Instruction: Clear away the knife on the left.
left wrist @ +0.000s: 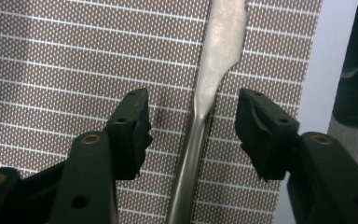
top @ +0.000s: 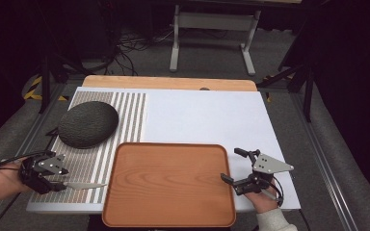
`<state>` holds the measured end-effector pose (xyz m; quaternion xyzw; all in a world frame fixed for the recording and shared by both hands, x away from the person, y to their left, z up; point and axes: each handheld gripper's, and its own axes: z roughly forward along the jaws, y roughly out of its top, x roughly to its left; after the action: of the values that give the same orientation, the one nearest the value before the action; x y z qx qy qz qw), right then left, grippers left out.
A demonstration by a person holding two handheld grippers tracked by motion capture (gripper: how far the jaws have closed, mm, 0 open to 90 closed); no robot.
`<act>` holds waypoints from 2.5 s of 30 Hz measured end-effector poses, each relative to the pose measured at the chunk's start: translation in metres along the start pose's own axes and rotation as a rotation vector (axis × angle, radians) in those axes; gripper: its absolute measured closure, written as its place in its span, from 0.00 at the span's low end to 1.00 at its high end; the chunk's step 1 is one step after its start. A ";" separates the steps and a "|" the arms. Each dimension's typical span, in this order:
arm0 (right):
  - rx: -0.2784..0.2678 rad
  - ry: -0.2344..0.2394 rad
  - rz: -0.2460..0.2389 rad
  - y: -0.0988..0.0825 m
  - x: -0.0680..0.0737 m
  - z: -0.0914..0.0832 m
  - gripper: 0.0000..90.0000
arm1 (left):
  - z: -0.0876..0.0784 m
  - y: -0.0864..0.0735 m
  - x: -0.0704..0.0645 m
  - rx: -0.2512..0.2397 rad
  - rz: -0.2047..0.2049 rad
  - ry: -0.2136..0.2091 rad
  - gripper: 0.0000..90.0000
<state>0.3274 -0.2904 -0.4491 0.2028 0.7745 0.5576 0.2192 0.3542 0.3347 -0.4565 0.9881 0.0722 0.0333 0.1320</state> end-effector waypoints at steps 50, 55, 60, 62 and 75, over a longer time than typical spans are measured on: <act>-0.012 0.009 0.002 0.001 -0.001 0.000 0.02 | -0.001 0.012 -0.005 0.170 0.096 0.026 0.88; -0.014 0.004 0.004 0.001 -0.002 -0.002 0.02 | -0.008 0.013 -0.006 0.155 0.063 0.034 0.88; -0.019 -0.002 0.007 0.000 -0.003 -0.003 0.02 | -0.021 0.015 -0.008 0.122 0.042 0.050 0.88; -0.019 -0.003 0.007 0.000 -0.003 -0.003 0.02 | -0.025 0.017 -0.009 0.114 0.039 0.057 0.88; -0.023 -0.007 0.005 0.001 -0.004 -0.005 0.02 | -0.051 0.036 -0.020 0.027 -0.018 0.109 0.88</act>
<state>0.3277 -0.2959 -0.4461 0.2042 0.7669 0.5662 0.2228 0.3351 0.3104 -0.3985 0.9858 0.0887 0.0849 0.1148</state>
